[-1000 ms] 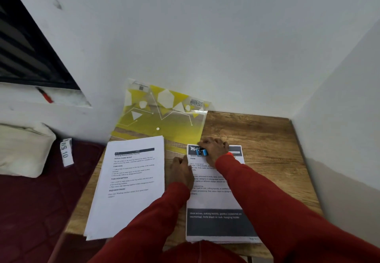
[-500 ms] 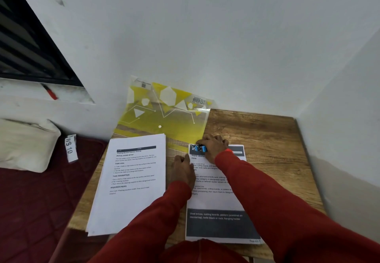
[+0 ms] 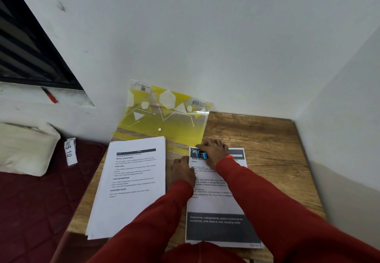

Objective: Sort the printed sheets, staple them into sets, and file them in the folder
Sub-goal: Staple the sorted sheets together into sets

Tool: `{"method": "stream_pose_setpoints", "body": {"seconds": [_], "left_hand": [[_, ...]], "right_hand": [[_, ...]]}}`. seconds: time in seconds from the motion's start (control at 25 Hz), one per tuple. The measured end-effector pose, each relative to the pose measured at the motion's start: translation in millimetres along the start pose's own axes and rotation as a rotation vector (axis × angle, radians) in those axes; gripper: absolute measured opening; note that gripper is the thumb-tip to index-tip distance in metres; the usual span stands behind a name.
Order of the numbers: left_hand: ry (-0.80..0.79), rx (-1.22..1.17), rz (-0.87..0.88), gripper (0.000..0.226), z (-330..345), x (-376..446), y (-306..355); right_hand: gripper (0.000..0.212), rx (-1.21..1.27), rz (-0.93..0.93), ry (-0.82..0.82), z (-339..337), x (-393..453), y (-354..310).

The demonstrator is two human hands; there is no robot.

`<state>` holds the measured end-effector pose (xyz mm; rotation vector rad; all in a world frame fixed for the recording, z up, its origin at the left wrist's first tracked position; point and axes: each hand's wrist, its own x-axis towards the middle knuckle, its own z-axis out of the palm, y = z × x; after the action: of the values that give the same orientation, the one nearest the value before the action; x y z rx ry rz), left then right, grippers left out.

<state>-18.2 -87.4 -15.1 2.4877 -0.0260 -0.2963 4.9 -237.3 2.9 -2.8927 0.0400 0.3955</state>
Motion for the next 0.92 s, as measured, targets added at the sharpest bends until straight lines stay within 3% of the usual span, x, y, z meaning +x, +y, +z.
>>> {"method": "stream_pose_setpoints", "body": {"seconds": [0.16,0.44,0.6,0.76,0.92], "left_hand": [[-0.031,-0.131,-0.146,0.03,-3.5,8.8,4.5],[0.008,-0.09,0.001,0.032,3.4,-4.2,8.0],[0.017,-0.295,-0.076,0.035,2.0,-2.0,4.4],[0.06,-0.334,-0.075,0.029,3.6,-2.6,5.8],[-0.011,-0.378,-0.138,0.028,-5.1,1.9,7.1]], "right_hand": [[0.063,-0.015,-0.012,-0.018,2.0,-0.3,3.7],[0.061,-0.006,-0.013,0.005,4.1,-2.2,6.0],[0.062,-0.013,-0.024,0.016,4.9,-2.9,7.0],[0.06,-0.02,-0.027,0.018,7.2,-2.2,8.4],[0.061,-0.003,-0.023,0.023,10.3,-0.8,8.5]]}}
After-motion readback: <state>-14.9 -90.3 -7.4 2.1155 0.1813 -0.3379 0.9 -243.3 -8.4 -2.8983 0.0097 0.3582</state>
